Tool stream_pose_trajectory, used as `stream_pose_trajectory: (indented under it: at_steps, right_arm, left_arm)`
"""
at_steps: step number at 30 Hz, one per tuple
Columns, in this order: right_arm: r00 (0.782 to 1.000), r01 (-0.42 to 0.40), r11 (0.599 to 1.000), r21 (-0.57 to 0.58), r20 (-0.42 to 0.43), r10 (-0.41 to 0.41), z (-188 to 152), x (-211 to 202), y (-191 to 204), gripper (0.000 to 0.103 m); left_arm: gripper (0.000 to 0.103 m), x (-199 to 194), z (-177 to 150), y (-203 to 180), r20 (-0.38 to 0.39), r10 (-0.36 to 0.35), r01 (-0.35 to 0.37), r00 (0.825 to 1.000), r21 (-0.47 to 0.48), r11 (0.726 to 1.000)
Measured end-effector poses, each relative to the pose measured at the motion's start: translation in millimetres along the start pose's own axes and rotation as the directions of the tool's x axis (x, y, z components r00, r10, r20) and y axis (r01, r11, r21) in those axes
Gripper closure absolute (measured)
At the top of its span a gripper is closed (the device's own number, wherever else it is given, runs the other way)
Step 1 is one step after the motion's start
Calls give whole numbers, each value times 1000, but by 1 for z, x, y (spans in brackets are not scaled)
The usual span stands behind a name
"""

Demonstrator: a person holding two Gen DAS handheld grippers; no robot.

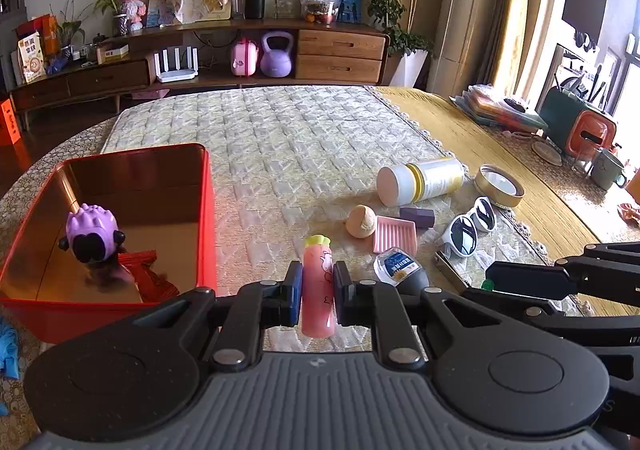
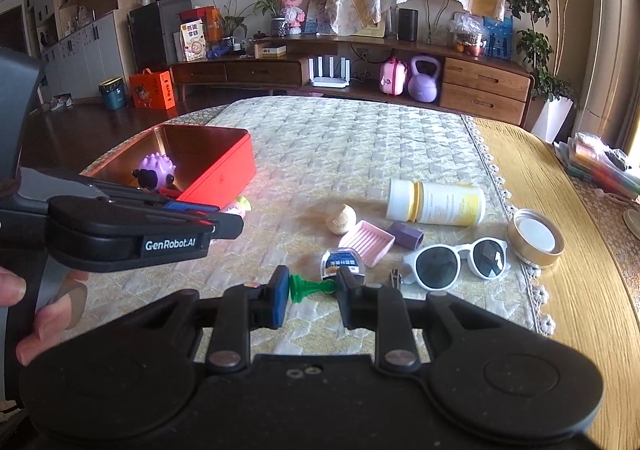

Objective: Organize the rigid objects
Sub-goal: 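Carry pink tube in left tool and green pushpin in right tool into tin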

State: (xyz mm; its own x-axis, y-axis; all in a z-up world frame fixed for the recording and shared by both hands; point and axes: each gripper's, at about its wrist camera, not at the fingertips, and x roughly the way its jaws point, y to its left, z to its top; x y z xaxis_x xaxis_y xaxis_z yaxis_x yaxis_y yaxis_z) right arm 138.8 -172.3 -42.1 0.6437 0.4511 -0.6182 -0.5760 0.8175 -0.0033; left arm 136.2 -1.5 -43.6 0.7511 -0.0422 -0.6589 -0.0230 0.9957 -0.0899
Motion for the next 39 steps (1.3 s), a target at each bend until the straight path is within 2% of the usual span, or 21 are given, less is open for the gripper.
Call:
stream_pose_trajectory:
  at_steps: [10, 25, 39]
  right_arm:
    - [999, -24, 998, -53, 21, 25, 23, 0, 36, 78]
    - [997, -67, 992, -107, 15, 69, 57, 25, 80, 78]
    - [993, -117, 984, -131, -24, 115, 87, 77, 109, 78]
  left_arm:
    - [87, -29, 1, 34, 28, 19, -18, 999, -33, 999]
    - [87, -47, 5, 93, 58, 63, -58, 996, -87, 995]
    - [87, -34, 6, 155, 10, 154, -151, 988, -144, 978]
